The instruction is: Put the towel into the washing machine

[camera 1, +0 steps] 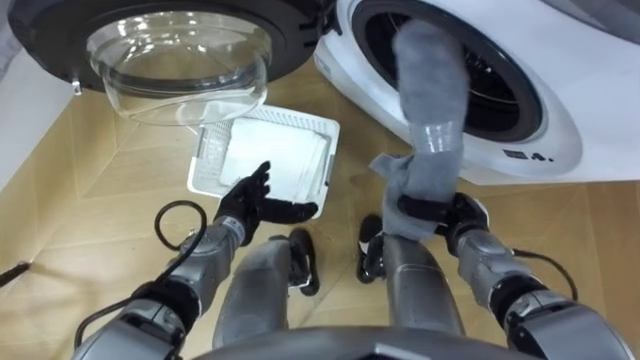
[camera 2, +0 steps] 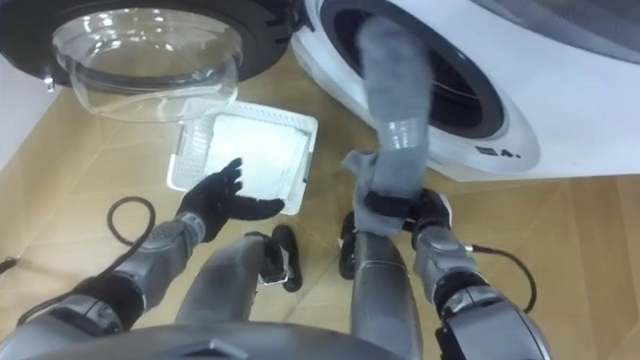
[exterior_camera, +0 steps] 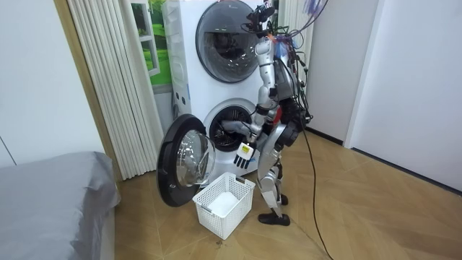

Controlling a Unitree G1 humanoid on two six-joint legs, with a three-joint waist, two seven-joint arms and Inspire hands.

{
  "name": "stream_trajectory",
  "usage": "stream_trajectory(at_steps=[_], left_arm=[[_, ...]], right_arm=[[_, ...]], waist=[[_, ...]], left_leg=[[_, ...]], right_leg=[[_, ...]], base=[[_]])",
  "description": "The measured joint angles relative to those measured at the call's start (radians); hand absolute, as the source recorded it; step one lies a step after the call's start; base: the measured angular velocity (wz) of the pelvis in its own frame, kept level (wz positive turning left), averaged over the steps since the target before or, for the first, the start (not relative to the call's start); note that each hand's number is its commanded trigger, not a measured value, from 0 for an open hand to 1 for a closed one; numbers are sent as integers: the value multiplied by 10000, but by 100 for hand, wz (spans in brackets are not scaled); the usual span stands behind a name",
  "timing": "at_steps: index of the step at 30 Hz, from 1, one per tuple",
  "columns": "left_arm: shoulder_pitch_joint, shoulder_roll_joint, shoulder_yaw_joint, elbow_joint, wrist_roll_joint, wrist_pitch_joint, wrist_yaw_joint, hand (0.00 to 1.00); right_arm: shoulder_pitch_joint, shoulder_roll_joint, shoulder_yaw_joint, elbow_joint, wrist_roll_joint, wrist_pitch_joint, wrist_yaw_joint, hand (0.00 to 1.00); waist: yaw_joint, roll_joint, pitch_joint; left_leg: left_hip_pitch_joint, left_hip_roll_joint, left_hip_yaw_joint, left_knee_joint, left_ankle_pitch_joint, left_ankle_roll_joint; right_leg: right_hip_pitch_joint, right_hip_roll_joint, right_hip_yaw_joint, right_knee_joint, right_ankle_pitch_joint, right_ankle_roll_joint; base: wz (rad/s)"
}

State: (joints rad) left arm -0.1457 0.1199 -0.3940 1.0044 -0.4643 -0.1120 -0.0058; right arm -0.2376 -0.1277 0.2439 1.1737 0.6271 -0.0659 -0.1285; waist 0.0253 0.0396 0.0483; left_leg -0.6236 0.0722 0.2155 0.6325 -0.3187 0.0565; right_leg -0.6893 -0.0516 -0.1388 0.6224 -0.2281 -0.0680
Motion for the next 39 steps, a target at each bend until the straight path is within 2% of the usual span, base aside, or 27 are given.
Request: stream_trajectory(at_steps=[5, 7, 13, 21, 23, 26, 28, 29, 31, 33, 36, 39], left_arm=[[149, 56, 33, 677, 10, -83, 485, 0], [150, 20, 378, 990, 170, -89, 654, 0], [156, 22, 742, 1128, 183, -96, 971, 0], [160, 25, 772, 1101, 255, -97, 1370, 0], [132, 18, 774, 1106, 298, -97, 1520, 0], [173, 88, 963, 1055, 438, -104, 1530, 0], [168, 221, 1124, 990, 448, -113, 1528, 0], [226, 293, 1194, 942, 445, -117, 1526, 0], [308, 572, 1212, 880, 450, -120, 1527, 0], [304, 683, 1224, 880, 471, -115, 1526, 0], [308, 718, 1319, 868, 674, -77, 1493, 0], [305, 725, 1700, 717, 851, -20, 1503, 0]], right_arm=[[-26, 6, -132, 30, 905, -97, -381, 100], [-89, 6, -357, 35, 1126, -99, -436, 100], [-149, -18, -835, 52, 1965, -179, -470, 100], [-372, -35, -1369, 62, 2532, -165, -738, 100], [-629, -166, -1504, 59, 2765, 38, -803, 100], [-1213, -549, -1740, -24, 2900, 380, -798, 100], [-1751, -1078, -1790, -110, 3395, 538, -785, 100], [-1867, -1184, -1793, -174, 3527, 582, -782, 100], [-2469, -1595, -1792, -258, 4290, 853, -731, 100], [-2913, -1652, -1933, -240, 5064, 1274, -853, 100], [-3156, -1672, -2433, -302, 6059, 1315, -884, 100], [-3543, -1868, -2791, -403, 7366, 1369, -917, 100]], waist=[[112, 41, 2], [116, 107, 5], [106, 245, -9], [92, 232, -14], [92, 203, -8], [96, 110, 2], [108, -132, 14], [108, -227, 12], [106, -555, 12], [106, -698, 14], [35, -737, 21], [67, -804, 60]], left_leg=[[-85, -87, 13, -162, 94, -20], [-90, -95, 5, -158, 110, -30], [-88, -154, 8, -221, 157, 12], [-89, -238, 29, -300, 221, 44], [-64, -351, 35, -327, 319, 76], [-56, -463, 43, -317, 374, 110], [-61, -523, 153, -339, 452, 182], [-63, -523, 180, -325, 456, 185], [-112, -501, 209, -197, 455, 188], [-181, -492, 209, -133, 457, 203], [-349, -581, 205, -35, 487, 305], [-633, -691, 264, 123, 481, 421]], right_leg=[[-141, -71, -23, -9, 8, 10], [-135, -83, -83, -59, 8, 11], [-118, -150, -130, -113, 8, 15], [-188, -238, -72, 28, 7, 42], [-246, -347, -59, 121, -1, 54], [-318, -455, 14, 292, -20, 81], [-423, -556, 75, 426, -22, 94], [-447, -554, 111, 456, -19, 94], [-483, -544, 142, 532, -6, 97], [-529, -544, 135, 550, 36, 108], [-677, -714, 67, 714, 43, 165], [-1022, -870, 122, 1014, -2, 236]], base=[[3], [0], [1], [0], [7], [4], [3], [-8], [-2], [2], [11], [8]])
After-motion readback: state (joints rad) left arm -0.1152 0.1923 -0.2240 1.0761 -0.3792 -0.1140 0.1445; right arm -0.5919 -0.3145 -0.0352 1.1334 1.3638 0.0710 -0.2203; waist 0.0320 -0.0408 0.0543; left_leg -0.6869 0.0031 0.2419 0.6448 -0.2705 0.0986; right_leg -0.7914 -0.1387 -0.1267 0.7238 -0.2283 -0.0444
